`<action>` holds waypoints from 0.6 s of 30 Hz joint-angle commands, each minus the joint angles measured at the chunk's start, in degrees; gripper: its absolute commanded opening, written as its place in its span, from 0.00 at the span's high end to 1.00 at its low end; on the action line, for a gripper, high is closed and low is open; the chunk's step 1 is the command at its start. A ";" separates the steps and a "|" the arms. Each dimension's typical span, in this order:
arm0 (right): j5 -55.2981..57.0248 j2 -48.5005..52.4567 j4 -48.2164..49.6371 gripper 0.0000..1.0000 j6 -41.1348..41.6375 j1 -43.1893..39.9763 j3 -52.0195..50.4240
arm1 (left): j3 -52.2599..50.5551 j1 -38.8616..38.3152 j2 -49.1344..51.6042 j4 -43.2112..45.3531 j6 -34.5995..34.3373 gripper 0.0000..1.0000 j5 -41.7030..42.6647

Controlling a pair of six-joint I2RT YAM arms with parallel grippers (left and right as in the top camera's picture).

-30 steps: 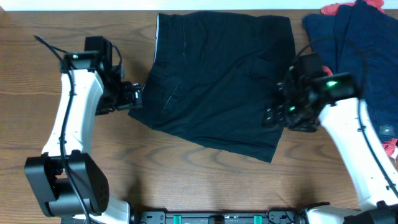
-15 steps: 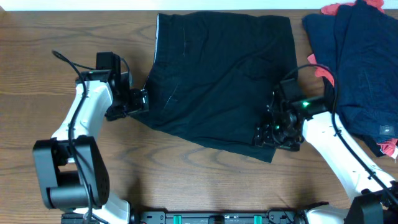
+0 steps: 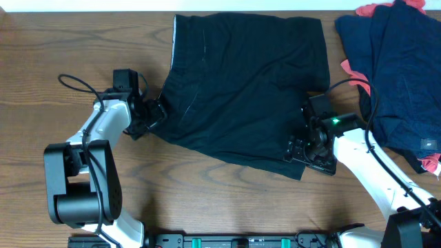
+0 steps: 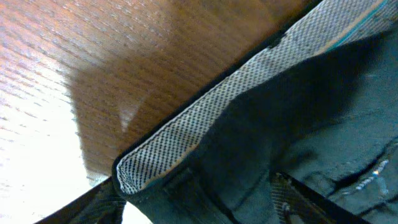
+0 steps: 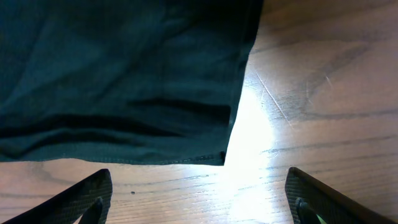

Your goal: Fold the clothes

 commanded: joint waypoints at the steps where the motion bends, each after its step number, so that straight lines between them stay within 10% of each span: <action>1: 1.14 -0.39 -0.33 0.12 2.38 0.90 -0.20 | -1.25 0.09 0.92 1.25 -2.08 0.31 -0.94; 10: 0.96 -0.39 -3.58 0.11 4.15 1.40 -0.90 | -2.78 0.07 0.94 3.06 -2.27 0.94 -1.99; 18: -1.84 -0.39 -3.32 0.14 9.31 5.79 -4.90 | -3.32 0.09 0.94 2.75 -2.73 0.94 -1.97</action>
